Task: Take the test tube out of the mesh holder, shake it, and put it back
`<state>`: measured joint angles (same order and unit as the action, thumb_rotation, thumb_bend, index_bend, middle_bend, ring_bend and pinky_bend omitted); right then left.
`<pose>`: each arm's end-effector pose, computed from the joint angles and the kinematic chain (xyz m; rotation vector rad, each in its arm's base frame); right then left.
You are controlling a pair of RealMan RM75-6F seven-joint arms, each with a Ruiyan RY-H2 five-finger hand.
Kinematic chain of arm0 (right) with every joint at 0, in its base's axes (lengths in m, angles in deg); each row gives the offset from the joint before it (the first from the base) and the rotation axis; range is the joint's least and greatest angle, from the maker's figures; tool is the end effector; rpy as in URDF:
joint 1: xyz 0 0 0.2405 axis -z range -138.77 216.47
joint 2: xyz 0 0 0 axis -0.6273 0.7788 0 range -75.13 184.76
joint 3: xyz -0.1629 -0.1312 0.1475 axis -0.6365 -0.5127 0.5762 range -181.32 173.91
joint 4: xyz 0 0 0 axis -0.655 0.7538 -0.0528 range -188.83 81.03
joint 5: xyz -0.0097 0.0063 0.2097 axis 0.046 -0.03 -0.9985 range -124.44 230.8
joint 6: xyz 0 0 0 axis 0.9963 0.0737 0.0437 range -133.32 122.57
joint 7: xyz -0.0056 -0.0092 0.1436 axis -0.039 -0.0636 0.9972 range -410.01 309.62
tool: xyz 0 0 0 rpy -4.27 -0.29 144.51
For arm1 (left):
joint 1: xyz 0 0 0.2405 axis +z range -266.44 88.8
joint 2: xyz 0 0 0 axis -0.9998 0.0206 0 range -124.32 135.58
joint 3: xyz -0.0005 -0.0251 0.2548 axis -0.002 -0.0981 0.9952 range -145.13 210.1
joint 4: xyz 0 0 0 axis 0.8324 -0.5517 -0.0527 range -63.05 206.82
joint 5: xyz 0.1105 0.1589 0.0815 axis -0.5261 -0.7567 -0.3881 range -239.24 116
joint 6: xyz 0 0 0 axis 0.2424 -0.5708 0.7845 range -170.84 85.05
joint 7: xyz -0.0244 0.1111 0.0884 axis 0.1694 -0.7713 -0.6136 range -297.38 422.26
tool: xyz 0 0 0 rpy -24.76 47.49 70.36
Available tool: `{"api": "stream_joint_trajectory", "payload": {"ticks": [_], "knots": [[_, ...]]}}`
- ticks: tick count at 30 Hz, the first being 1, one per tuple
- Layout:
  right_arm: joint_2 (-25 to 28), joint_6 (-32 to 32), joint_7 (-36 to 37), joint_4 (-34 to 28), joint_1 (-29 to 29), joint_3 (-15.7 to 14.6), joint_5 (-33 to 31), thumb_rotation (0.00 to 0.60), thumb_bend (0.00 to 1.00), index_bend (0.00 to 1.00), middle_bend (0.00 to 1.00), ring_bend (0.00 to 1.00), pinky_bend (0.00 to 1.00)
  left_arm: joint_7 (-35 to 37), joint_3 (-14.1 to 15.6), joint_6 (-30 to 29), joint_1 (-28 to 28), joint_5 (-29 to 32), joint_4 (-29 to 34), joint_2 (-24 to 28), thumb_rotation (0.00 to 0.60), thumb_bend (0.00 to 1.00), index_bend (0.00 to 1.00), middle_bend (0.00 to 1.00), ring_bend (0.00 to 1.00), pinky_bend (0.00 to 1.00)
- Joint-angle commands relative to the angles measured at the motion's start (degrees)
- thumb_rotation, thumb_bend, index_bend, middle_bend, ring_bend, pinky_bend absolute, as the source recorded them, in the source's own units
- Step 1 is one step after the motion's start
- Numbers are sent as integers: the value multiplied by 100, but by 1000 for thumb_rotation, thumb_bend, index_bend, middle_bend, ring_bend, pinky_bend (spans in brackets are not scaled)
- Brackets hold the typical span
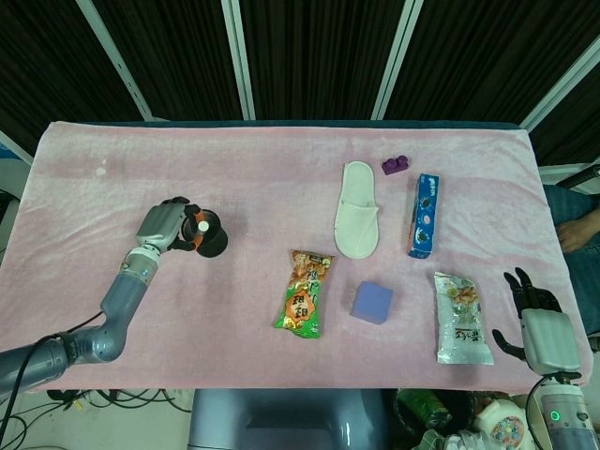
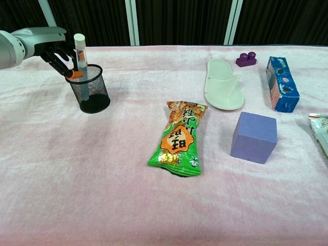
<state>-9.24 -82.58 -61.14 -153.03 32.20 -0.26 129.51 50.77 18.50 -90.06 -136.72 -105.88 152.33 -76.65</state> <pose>-0.3084 -0.1878 0.1382 1.3897 -1.0071 0.7208 -0.1722 0.4022 0.0295 -1.6128 -1.2484 -0.8794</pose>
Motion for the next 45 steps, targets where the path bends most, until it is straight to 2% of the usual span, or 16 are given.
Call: {"api": "stream_joint_trajectory", "payload": {"ticks": [1, 10, 21, 32, 36, 40, 42, 45], "knots": [[2, 4, -1, 0, 0, 0, -6, 600, 177, 26, 26, 189, 158, -19, 3, 1, -16, 11, 8, -9, 600, 409, 527, 509, 134, 166], [3, 1, 6, 2, -1, 0, -3, 600, 178, 26, 26, 189, 158, -138, 38, -24, -79, 24, 29, -44, 600, 391, 491, 507, 131, 166], [7, 11, 3, -8, -7, -1, -9, 600, 178, 27, 26, 189, 158, -295, 90, -28, -121, 107, 125, 39, 600, 276, 366, 504, 129, 167], [9, 9, 22, -2, -7, 1, -7, 600, 177, 27, 26, 189, 158, -340, 30, -263, -74, 8, 522, 383, 600, 272, 341, 494, 121, 167], [15, 11, 28, 0, -7, 3, -15, 600, 177, 27, 26, 189, 158, -540, 84, -867, 80, -515, 820, 647, 600, 271, 307, 429, 67, 166], [10, 5, 7, 1, -8, 2, -12, 600, 178, 27, 26, 189, 158, -1062, 269, -1870, 421, -1085, 1243, 961, 600, 260, 202, 289, 1, 146], [2, -5, -21, 5, -8, 3, -11, 600, 177, 27, 26, 189, 158, -1409, 313, -2509, 704, -1039, 1607, 1096, 600, 240, 161, 185, 0, 108], [-16, -31, -74, 17, -6, 3, -2, 600, 178, 27, 26, 189, 158, -1590, 461, -3075, 1173, -896, 2388, 1457, 600, 222, 142, 128, 0, 96]]}}
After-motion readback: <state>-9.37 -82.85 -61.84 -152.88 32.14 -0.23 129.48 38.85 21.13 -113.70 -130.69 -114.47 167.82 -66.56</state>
